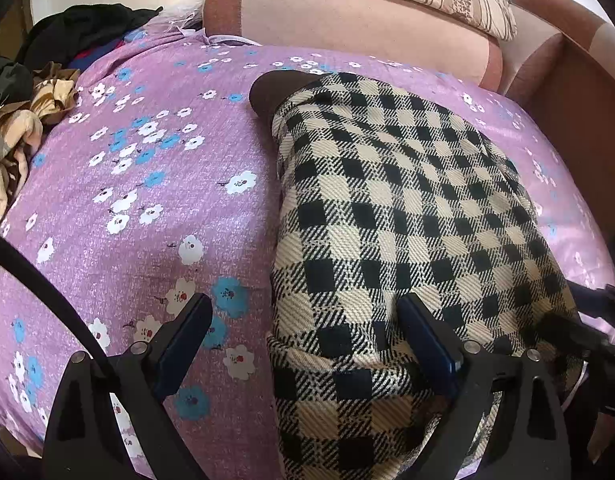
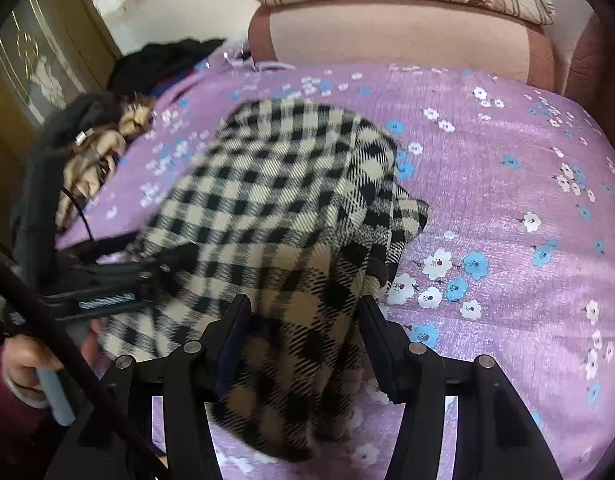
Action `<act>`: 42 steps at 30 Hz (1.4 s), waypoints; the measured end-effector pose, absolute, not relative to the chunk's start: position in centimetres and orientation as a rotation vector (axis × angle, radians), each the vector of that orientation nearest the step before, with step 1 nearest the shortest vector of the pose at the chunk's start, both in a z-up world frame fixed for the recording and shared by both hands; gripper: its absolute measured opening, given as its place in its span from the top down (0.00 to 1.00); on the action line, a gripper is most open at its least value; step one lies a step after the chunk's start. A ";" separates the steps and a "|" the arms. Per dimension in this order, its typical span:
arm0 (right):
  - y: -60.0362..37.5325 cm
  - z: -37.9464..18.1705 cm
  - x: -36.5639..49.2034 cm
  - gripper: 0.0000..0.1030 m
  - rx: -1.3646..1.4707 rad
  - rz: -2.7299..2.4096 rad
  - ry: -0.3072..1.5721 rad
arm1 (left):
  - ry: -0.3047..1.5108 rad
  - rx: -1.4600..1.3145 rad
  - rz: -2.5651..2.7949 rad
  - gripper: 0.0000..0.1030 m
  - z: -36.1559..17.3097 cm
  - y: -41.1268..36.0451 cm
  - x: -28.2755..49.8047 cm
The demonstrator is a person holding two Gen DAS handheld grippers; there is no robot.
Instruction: Fold large clothes
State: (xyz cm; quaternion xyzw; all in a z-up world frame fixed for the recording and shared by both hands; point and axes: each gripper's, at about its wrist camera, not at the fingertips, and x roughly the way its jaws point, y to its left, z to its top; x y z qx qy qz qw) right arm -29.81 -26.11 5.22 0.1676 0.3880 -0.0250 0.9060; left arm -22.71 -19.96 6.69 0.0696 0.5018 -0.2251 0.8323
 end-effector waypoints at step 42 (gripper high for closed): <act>-24.9 6.3 -27.6 0.15 0.380 -0.279 0.736 | 0.931 0.158 -0.371 0.09 9.8 -18.8 -23.4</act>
